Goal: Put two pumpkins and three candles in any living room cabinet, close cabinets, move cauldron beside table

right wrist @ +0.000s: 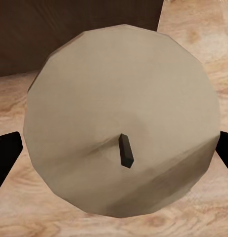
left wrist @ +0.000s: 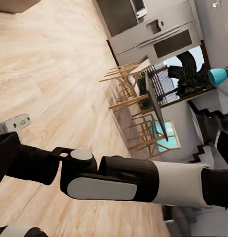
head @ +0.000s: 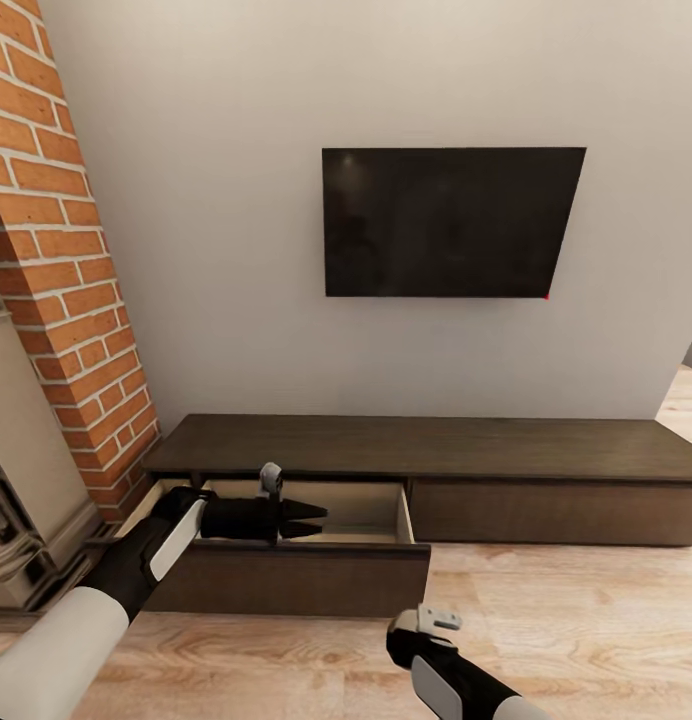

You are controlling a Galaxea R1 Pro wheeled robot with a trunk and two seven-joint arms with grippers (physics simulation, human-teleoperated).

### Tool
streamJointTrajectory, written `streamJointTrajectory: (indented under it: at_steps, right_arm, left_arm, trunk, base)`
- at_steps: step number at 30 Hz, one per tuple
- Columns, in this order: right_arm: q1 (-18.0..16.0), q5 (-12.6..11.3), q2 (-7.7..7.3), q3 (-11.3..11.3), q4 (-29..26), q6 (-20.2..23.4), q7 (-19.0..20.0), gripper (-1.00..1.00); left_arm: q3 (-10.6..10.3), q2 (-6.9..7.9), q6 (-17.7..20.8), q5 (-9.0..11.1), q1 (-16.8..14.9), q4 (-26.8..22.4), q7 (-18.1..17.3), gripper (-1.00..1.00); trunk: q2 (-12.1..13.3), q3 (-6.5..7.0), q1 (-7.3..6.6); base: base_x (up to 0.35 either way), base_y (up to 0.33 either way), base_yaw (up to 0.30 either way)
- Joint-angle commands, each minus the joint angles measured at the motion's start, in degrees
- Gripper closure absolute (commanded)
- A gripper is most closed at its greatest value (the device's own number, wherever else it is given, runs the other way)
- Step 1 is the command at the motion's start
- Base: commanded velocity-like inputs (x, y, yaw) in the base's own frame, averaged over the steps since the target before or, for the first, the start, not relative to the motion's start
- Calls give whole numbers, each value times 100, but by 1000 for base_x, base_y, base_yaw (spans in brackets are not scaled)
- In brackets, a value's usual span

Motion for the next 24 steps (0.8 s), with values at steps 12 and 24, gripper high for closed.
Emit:
streamJointTrajectory:
  at_steps: [12, 24]
  right_arm:
    - [24, -44, -55, -104, -2102, 1193, -1033, 100]
    - [-492, -71, -36, -1861, -3413, 3501, -2231, 100]
  left_arm:
    - [236, 315, 29, 16, 32, -1183, -80, -100]
    - [248, 380, 29, 17, 46, -1642, -75, -100]
  trunk:
    - [-3, -6, -1]
    - [-3, -6, -1]
  base:
    - [0, 0, 0]
    - [0, 0, 0]
